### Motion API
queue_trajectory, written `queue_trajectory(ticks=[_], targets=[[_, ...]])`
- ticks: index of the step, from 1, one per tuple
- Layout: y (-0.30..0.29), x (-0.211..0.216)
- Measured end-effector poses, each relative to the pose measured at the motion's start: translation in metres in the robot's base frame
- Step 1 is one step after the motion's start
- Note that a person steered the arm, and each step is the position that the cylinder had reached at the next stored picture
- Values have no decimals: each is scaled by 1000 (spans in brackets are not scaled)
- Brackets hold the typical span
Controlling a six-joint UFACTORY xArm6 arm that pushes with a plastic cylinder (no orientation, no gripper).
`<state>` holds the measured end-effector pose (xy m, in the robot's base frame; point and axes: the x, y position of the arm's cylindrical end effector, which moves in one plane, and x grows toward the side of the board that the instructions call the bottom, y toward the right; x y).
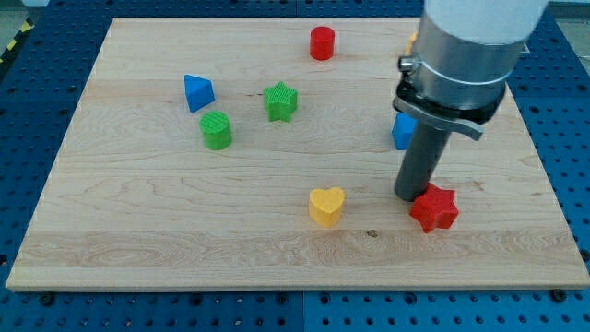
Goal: Push the blue cube towards the green star
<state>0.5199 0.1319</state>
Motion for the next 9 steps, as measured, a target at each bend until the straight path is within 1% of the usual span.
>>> queue_trajectory(ticks=[1,2,4,7,9], targets=[[12,-19],[45,-37],[41,-81],[3,-84],[-6,-44]])
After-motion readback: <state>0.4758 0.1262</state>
